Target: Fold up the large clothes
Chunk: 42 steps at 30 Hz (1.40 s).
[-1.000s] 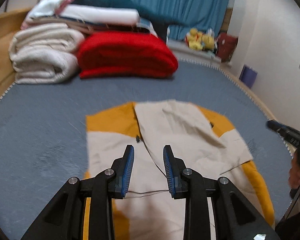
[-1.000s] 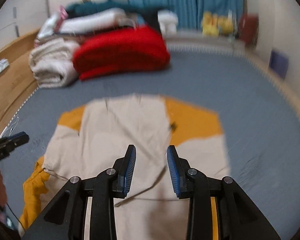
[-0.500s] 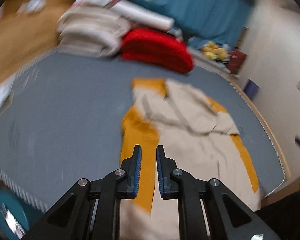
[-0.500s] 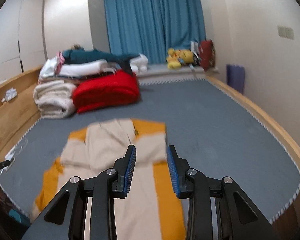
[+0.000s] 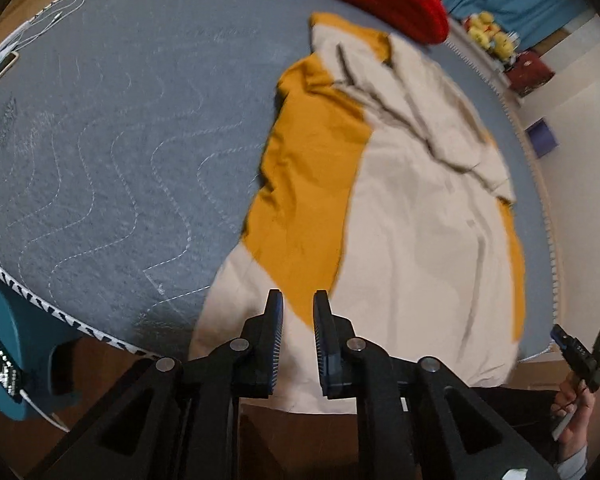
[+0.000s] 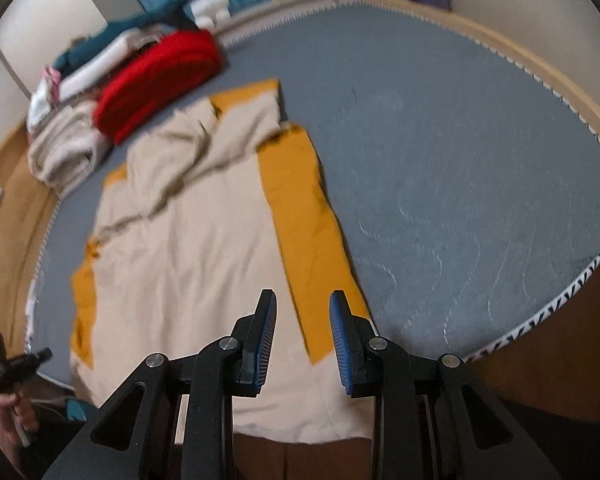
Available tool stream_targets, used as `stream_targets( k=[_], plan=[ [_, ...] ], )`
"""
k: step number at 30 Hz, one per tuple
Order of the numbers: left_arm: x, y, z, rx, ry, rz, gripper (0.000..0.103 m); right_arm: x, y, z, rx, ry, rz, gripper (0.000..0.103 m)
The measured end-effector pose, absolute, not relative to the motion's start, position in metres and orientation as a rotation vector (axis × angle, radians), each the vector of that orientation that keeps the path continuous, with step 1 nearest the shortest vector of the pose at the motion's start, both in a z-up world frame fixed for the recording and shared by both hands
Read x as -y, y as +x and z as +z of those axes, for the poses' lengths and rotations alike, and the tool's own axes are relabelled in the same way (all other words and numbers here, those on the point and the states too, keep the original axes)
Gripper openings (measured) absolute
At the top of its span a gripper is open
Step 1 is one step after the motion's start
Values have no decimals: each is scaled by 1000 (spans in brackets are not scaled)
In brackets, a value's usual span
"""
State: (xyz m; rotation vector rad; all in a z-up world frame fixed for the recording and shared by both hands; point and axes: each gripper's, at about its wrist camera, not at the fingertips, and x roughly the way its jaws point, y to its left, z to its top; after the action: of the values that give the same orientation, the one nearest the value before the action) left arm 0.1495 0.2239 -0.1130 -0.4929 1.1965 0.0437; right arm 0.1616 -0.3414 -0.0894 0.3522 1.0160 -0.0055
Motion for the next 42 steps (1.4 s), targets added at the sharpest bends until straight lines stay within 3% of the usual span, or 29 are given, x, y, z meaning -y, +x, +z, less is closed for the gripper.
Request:
stream_targets(
  k=[5,11,24,25,27,29,31,33,39,42],
  plan=[
    [-238,156,-138,-1287,-489,138,31,334,176,-129,-1161,254,-34,30],
    [-250,161,-164,-1361,-532,173,35,347,184,-171,-1302,271,-109,30],
    [-242,171,-184,-1383,-516,165,34,348,191,-208,-1391,305,-135,41],
    [-240,171,-183,-1380,-500,166,32,346,193,-207,-1393,306,-127,43],
    [-237,171,-183,-1381,-481,167,16,341,194,-208,-1394,286,-112,42],
    [-232,168,-182,-1379,-478,160,7,337,192,-208,-1390,266,-101,35],
    [-226,164,-181,-1385,-458,145,4,334,191,-207,-1381,272,-83,14],
    [-216,158,-179,-1400,-416,128,3,328,190,-200,-1347,264,-56,5],
    [-213,135,-150,-1333,-440,110,1,331,179,-166,-1230,268,-71,3],
    [-213,131,-161,-1380,-452,123,3,346,169,-160,-1232,345,-109,3]
  ],
)
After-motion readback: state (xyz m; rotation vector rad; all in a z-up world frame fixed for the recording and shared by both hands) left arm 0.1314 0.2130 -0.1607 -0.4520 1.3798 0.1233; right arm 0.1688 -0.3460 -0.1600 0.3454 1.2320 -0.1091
